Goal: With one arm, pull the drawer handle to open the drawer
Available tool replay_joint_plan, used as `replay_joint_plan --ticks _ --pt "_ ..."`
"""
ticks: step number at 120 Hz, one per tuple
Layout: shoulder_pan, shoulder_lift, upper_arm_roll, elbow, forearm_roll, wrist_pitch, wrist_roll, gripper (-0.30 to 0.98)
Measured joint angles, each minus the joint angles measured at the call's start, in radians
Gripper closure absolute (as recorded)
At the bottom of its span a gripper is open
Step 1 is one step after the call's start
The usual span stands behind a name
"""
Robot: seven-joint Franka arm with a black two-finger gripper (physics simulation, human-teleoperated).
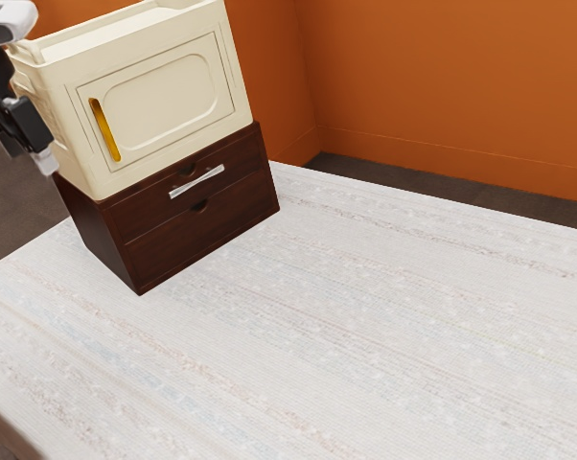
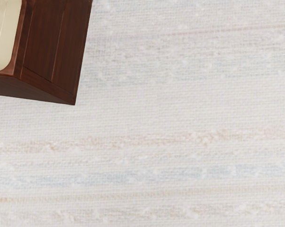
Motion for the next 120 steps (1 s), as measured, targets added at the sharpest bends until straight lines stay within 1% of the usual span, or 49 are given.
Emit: replay_joint_plan --ticks 25,33,45,58,68,83,93,107,120 --pt "-0.003 -0.001 -0.005 0.001 -0.002 0.02 0.055 0.0" --pt "0.015 0.006 -0.047 0.043 -0.005 0.023 0.069 0.0" --pt "-0.021 0.041 -0.071 0.065 -0.003 0.034 0.087 0.0" --pt "-0.036 0.175 -0.078 0.107 0.035 0.064 0.104 0.0" --pt "-0.024 0.23 -0.088 0.148 0.084 0.08 0.115 0.0" --pt "-0.019 0.257 -0.106 0.175 0.148 0.095 0.13 0.0" --pt "-0.015 0.267 -0.113 0.176 0.176 0.1 0.139 0.0" --pt "0.009 0.258 -0.151 0.127 0.223 0.122 0.148 0.0" --pt "0.012 0.288 -0.159 0.088 0.244 0.172 0.154 0.0"
